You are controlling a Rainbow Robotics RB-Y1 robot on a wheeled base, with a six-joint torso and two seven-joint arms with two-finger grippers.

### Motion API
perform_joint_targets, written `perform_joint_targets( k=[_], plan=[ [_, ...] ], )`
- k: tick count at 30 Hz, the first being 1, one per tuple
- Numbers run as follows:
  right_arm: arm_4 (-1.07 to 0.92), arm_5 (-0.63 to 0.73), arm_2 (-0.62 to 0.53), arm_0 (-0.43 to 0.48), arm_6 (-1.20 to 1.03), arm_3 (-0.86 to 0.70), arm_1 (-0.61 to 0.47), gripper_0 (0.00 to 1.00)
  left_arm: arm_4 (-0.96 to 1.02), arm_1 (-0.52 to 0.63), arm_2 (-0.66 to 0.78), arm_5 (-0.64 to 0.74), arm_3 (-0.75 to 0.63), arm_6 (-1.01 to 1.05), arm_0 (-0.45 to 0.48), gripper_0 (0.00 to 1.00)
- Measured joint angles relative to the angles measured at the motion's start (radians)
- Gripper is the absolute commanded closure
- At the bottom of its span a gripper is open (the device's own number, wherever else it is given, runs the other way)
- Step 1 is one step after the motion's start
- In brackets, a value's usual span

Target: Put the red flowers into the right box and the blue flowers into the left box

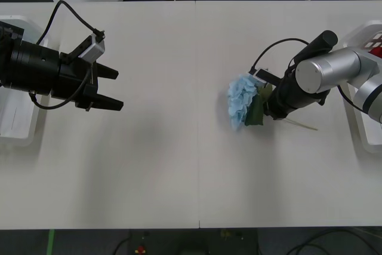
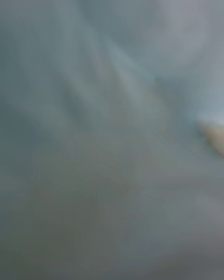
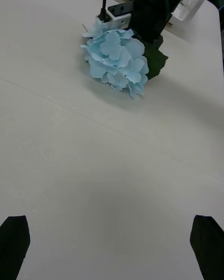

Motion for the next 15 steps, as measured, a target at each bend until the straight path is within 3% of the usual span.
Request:
perform_joint_targets(
  k=[8,15],
  plan=[
    [-0.012,0.018,0.003,0.0,-0.023,-0.001,-0.001,1.0,0.0,0.0,0.0,0.0,0.0,0.0,0.0,0.0],
    [-0.105,0.151,-0.076,-0.001,-0.063,-0.044,-0.002,1.0,0.0,0.0,0.0,0.0,0.0,0.0,0.0,0.0]
  ],
)
